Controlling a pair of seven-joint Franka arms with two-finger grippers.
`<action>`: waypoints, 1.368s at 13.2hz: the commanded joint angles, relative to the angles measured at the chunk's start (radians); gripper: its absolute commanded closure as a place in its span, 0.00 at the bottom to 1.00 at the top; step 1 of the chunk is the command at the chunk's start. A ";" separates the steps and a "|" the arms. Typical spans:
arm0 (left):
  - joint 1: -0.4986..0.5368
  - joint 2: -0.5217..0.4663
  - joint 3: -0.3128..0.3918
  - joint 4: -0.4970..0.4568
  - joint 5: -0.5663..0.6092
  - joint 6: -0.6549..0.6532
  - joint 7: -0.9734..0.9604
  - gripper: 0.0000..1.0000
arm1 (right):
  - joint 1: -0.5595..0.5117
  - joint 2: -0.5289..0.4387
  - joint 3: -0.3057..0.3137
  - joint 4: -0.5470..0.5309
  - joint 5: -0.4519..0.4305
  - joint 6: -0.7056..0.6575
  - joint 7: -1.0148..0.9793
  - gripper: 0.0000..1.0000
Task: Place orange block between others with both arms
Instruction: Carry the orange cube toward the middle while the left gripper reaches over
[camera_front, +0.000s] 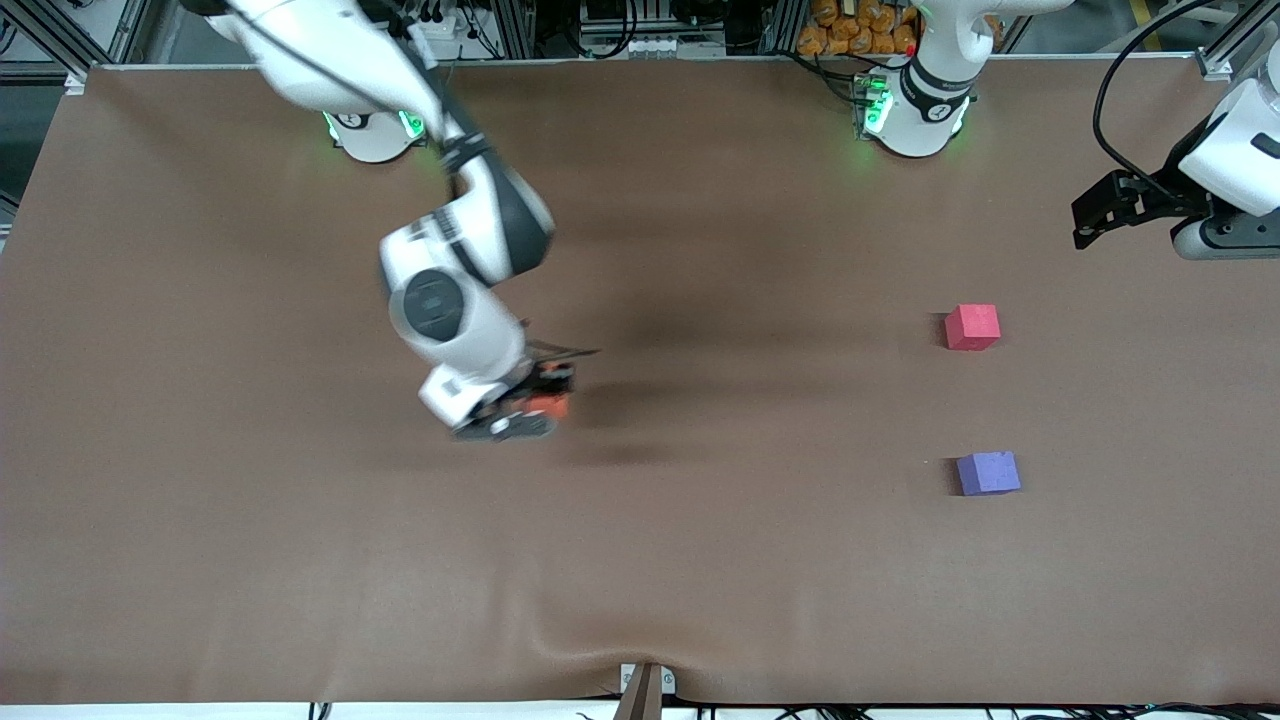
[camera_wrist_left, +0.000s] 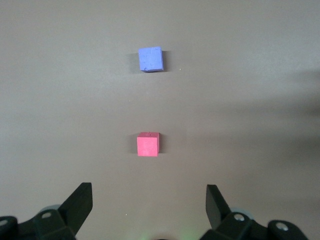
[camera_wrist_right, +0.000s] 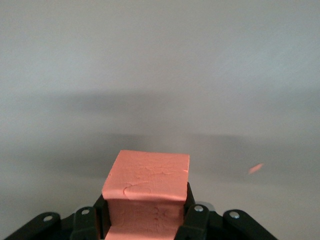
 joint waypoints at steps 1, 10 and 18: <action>0.007 0.011 -0.003 -0.005 -0.016 0.000 0.018 0.00 | 0.056 0.076 -0.016 0.036 0.164 0.048 0.020 0.53; -0.033 0.127 -0.132 -0.180 -0.016 0.226 -0.115 0.00 | 0.226 0.218 -0.016 0.120 0.214 0.204 0.091 0.39; -0.071 0.244 -0.224 -0.177 -0.007 0.261 -0.365 0.00 | 0.175 0.150 -0.023 0.119 0.203 0.174 0.077 0.00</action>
